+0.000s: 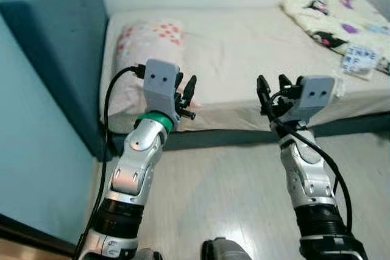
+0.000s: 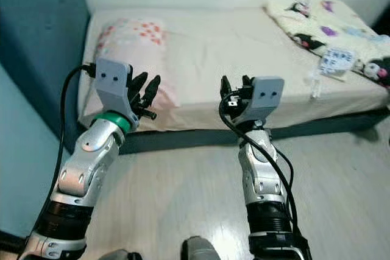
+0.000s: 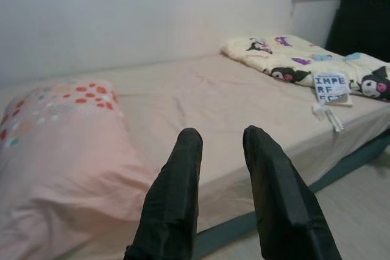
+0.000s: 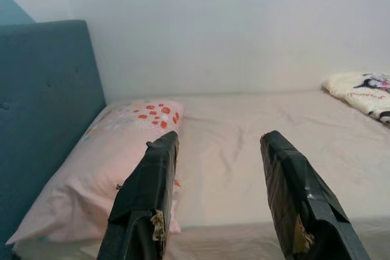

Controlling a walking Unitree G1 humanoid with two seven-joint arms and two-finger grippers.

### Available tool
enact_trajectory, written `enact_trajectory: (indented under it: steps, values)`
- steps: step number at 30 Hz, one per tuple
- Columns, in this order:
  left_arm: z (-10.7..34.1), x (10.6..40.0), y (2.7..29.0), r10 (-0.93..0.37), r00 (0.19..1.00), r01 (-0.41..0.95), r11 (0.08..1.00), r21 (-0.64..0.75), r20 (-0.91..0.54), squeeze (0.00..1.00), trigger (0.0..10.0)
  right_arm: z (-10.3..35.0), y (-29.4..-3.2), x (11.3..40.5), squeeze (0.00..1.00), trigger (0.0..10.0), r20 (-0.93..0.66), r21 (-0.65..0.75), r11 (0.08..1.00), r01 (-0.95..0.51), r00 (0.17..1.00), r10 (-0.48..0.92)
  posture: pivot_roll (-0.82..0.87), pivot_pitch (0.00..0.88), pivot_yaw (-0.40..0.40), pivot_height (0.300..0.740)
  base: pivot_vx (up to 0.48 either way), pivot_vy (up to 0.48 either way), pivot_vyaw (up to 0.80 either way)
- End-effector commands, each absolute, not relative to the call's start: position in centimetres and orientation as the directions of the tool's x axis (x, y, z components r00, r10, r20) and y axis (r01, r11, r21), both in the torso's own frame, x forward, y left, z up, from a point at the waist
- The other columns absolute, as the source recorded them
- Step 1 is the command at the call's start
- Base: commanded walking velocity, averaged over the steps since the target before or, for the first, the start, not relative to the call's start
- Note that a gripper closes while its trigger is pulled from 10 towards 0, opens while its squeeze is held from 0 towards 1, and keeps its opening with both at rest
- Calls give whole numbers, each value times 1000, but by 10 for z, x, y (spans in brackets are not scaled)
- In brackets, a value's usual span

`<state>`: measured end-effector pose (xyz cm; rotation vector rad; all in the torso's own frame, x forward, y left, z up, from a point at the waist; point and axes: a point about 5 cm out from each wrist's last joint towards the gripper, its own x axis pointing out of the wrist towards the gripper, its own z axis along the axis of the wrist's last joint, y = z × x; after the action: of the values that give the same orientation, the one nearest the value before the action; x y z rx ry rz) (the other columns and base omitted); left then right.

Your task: Clean up the room

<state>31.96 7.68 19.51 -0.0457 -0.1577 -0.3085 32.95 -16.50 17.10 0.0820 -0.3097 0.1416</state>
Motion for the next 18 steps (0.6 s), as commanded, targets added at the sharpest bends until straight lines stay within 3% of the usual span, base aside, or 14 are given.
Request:
enact_trajectory:
  steps: [1, 18]
  values:
    - [188, 320, 77, -300, 945, 306, 952, -27, 127, 0, 10000, 168, -165, 330, 0, 10000, 293, 60, 986, -157, 947, 133, -75, 16, 32, 740, 0, 0, -800]
    - [185, 322, 77, -306, 947, 311, 949, -45, 99, 0, 10000, 167, -163, 330, 0, 10000, 291, 63, 984, -166, 946, 141, -75, 15, 36, 740, 0, 0, -800]
